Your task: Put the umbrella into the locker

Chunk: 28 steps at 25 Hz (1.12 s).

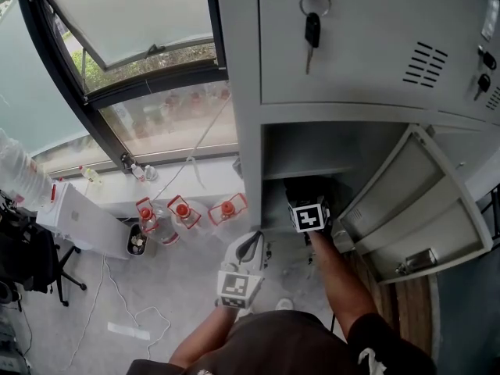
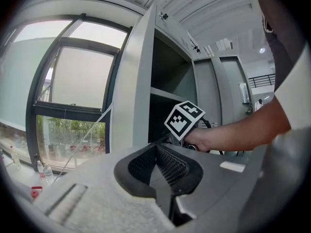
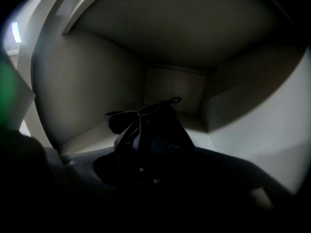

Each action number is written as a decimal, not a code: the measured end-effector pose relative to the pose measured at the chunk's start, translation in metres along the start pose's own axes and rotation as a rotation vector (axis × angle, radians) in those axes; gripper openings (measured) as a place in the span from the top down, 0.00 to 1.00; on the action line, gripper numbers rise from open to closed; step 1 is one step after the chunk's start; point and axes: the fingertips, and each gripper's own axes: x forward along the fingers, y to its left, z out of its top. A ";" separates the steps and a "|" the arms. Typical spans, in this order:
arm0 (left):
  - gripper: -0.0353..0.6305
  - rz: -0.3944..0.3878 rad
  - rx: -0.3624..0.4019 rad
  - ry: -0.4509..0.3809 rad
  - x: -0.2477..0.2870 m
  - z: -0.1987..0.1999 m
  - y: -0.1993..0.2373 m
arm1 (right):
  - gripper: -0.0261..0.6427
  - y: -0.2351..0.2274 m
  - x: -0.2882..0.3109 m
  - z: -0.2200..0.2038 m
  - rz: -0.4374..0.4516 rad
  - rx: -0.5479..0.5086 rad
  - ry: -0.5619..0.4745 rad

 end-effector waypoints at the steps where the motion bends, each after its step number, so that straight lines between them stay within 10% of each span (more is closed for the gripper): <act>1: 0.94 -0.002 0.003 -0.001 0.000 0.001 -0.001 | 0.54 -0.001 -0.001 0.000 0.002 0.001 -0.007; 28: 0.94 -0.028 0.012 -0.077 0.007 0.040 -0.005 | 0.57 0.019 -0.160 0.024 0.030 -0.001 -0.304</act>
